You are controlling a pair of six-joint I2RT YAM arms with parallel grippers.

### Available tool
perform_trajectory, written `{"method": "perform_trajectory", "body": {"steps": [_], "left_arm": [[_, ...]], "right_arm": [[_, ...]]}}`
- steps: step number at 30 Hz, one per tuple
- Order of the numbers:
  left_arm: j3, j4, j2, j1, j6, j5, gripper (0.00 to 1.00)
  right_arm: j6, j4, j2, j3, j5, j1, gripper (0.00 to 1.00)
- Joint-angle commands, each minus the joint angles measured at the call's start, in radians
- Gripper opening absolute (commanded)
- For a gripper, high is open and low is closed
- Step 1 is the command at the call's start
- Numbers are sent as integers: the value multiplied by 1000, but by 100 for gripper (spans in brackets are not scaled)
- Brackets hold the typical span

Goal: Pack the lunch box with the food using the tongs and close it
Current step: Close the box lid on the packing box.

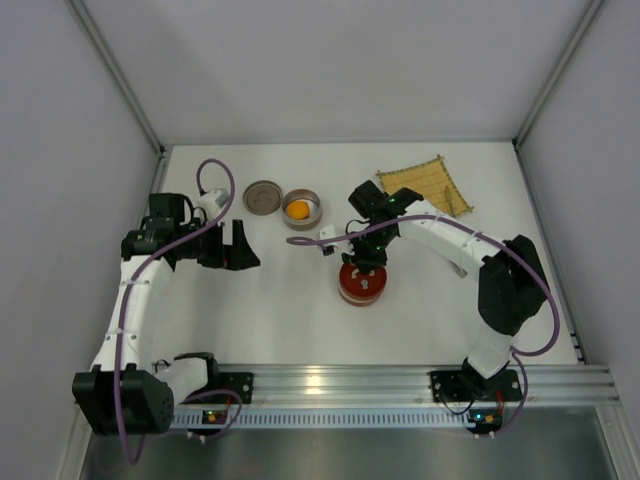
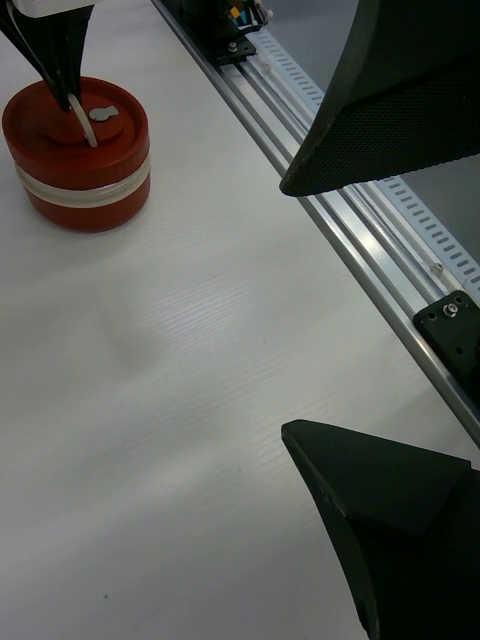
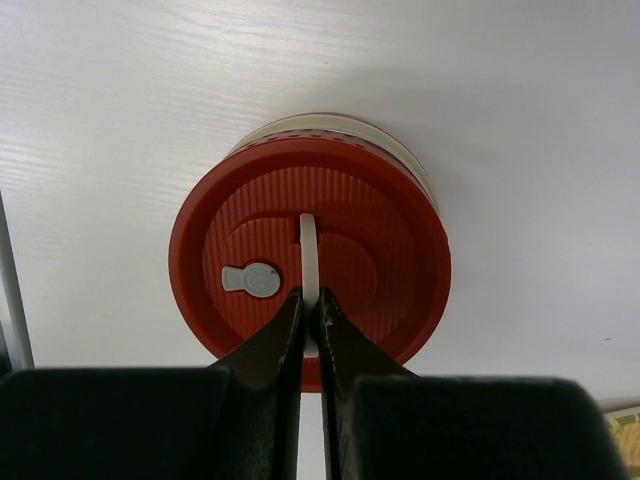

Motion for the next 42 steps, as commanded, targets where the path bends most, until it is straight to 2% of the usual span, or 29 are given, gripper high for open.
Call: {"method": "perform_trajectory", "body": {"steps": [1, 42], "left_arm": [[-7, 28, -20, 1, 14, 18, 98], [-19, 44, -27, 1, -3, 16, 98]], "right_arm": [[-18, -6, -8, 28, -45, -12, 0], [0, 34, 35, 16, -41, 14, 0]]}}
